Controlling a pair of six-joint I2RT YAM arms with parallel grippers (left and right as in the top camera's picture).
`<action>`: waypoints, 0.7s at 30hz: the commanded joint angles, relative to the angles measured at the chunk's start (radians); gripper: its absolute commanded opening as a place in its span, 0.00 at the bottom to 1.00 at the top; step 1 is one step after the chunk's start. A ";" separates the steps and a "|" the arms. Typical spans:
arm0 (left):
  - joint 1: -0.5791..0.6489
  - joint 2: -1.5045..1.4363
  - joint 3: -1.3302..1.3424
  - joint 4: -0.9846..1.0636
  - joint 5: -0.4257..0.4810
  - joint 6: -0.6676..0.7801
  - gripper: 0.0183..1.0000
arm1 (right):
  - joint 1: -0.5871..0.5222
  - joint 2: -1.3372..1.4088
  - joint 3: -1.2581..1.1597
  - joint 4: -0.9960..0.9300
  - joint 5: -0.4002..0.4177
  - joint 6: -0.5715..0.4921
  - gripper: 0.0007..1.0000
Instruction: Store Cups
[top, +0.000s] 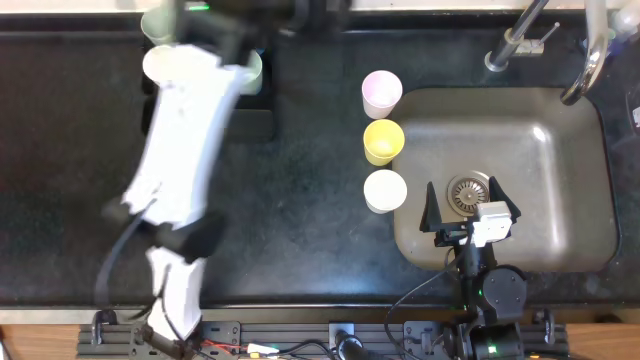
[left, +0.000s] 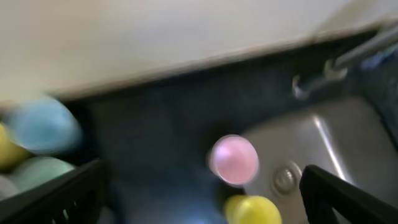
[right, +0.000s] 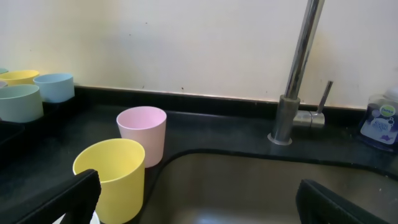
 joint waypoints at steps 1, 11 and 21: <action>-0.073 0.193 0.126 -0.105 -0.064 -0.344 1.00 | -0.005 -0.007 -0.013 0.005 -0.007 0.000 1.00; -0.089 0.351 0.125 -0.129 0.043 -0.511 1.00 | -0.005 -0.007 -0.013 0.005 -0.007 0.000 1.00; -0.077 0.418 0.123 -0.157 0.098 -0.525 1.00 | -0.005 -0.007 -0.013 0.005 -0.007 0.000 1.00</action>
